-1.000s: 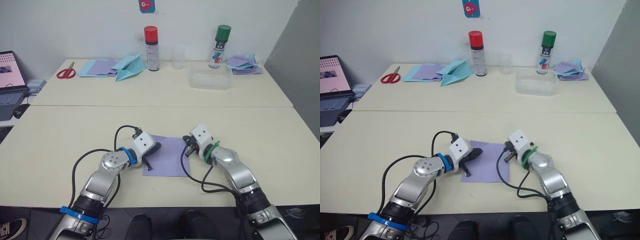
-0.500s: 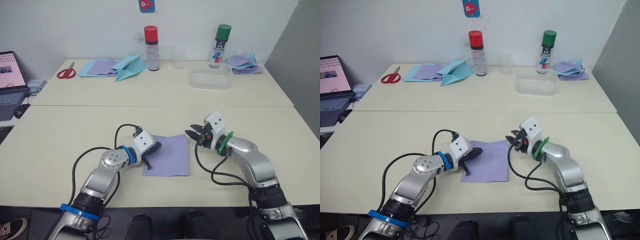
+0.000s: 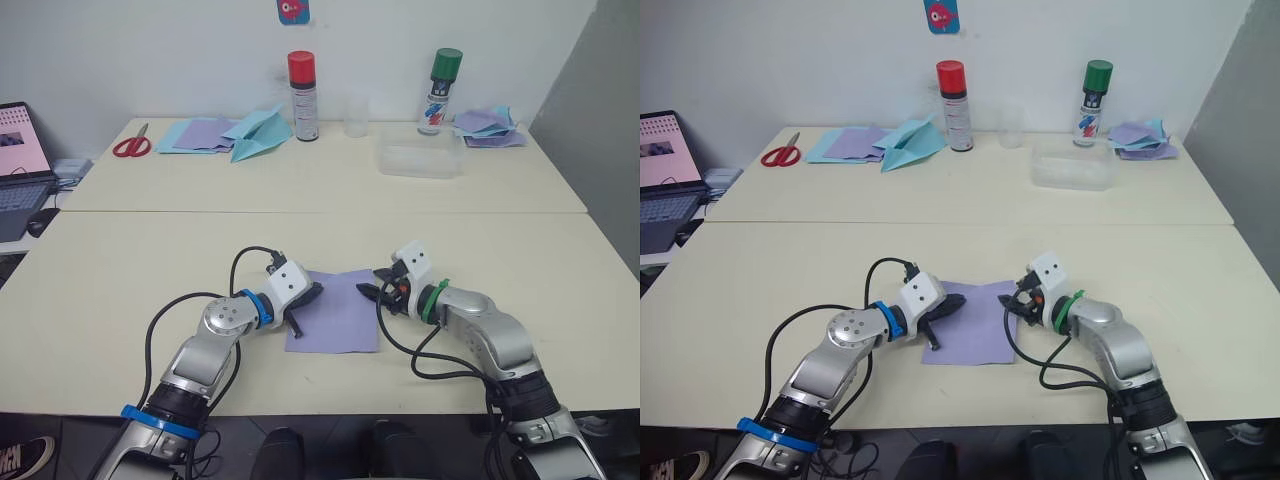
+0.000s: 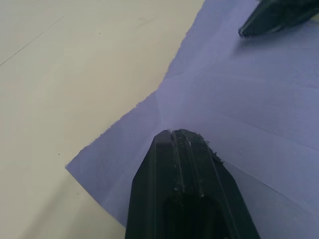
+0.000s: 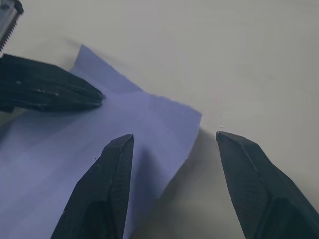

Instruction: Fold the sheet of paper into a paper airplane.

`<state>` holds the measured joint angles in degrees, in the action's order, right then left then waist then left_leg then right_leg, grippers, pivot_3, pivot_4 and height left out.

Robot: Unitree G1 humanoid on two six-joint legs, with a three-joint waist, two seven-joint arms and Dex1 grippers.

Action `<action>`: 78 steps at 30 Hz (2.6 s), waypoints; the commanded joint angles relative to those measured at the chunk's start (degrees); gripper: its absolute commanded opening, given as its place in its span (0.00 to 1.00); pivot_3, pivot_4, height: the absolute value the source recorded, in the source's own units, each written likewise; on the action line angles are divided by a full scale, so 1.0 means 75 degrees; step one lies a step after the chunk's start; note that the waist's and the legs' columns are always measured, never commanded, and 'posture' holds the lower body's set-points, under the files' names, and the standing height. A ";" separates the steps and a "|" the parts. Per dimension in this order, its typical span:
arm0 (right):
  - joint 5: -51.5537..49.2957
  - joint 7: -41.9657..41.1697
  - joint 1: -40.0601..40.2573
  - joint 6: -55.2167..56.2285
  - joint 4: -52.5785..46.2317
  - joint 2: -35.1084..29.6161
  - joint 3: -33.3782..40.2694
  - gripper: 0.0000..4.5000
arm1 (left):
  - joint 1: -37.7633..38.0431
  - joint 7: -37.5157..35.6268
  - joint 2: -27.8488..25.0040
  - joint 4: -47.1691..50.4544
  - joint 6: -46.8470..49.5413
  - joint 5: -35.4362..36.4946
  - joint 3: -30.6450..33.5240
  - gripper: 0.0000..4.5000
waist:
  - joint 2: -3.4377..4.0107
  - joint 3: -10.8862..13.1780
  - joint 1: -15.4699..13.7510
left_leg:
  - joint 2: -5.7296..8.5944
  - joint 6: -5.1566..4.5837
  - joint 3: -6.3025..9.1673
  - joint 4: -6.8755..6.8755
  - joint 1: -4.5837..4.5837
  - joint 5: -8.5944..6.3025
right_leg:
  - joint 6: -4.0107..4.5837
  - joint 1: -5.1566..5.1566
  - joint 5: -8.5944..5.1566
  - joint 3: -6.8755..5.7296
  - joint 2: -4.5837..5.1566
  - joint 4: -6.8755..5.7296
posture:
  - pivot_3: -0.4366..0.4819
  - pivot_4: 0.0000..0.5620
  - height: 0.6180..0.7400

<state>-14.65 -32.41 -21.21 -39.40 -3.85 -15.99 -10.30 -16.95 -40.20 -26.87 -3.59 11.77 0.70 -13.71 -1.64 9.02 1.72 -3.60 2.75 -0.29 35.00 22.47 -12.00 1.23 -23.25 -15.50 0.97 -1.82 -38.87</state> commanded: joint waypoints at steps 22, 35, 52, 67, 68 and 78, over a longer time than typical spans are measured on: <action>0.1553 -0.0660 0.0100 0.2715 -0.0054 -0.0262 -0.1400 0.00 | 0.0238 -0.0203 -0.0198 -0.0224 0.0417 -0.0361 -0.0252 0.00 | 0.0001 0.0001 0.0000 | -0.0002 0.0000 -0.0001 -0.0005 -0.0002 0.0000 | 0.0002 -0.0003 -0.0001 0.0000 -0.0001 0.0001 | 0.48 0.27 1.00; 0.2084 -0.0529 -0.0012 0.2829 0.0611 -0.0065 -0.1597 0.00 | 0.0252 -0.0196 -0.0231 -0.0144 0.0510 -0.0339 -0.0233 0.00 | 0.0001 0.0002 0.0001 | -0.0002 0.0001 -0.0002 -0.0007 -0.0002 0.0000 | 0.0005 -0.0004 -0.0003 0.0001 -0.0002 0.0002 | 0.48 0.27 1.00; 0.2211 -0.0609 -0.0005 0.2531 0.0756 -0.0061 -0.1588 0.00 | -0.0945 -0.0580 0.0198 0.0976 0.3430 0.2095 0.1254 0.00 | -0.0036 0.0045 0.0014 | -0.0001 0.0001 0.0013 -0.0007 0.0013 0.0000 | 0.0006 -0.0011 -0.0004 -0.0013 -0.0006 0.0002 | 0.48 0.27 1.00; 0.2211 -0.0533 0.0088 0.2340 0.0621 0.0059 -0.1605 0.00 | -0.2048 -0.0785 0.0853 -0.1168 0.1747 0.0924 -0.0201 0.00 | -0.0056 0.0058 0.0022 | 0.0000 0.0001 0.0009 -0.0005 0.0016 0.0000 | 0.0003 -0.0012 -0.0002 -0.0005 -0.0012 0.0002 | 0.48 0.27 1.00; 0.2216 -0.0531 0.0099 0.2336 0.0605 0.0058 -0.1607 0.00 | -0.2090 -0.0838 0.0886 -0.1316 0.1675 0.0876 -0.0260 0.00 | -0.0057 0.0058 0.0023 | 0.0000 0.0001 0.0007 -0.0005 0.0016 0.0000 | 0.0003 -0.0012 -0.0002 -0.0004 -0.0012 0.0001 | 0.48 0.27 1.00; 0.2098 -0.0688 0.0157 0.2187 0.0427 0.0028 -0.1581 0.00 | -0.2154 -0.1117 0.0896 -0.2053 0.1436 0.0161 -0.0810 0.00 | -0.0059 0.0057 0.0010 | 0.0005 0.0001 0.0006 -0.0004 0.0015 0.0000 | 0.0002 -0.0007 -0.0002 -0.0007 -0.0013 0.0002 | 0.48 0.27 1.00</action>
<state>1.01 -37.30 -20.80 -21.85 -0.49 -15.52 -22.02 -33.81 -48.16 -20.09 -16.82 21.82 3.86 -17.60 -2.08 9.45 1.80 -3.55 2.75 -0.24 34.97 22.58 -11.99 1.25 -23.30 -15.51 0.91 -1.91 -38.86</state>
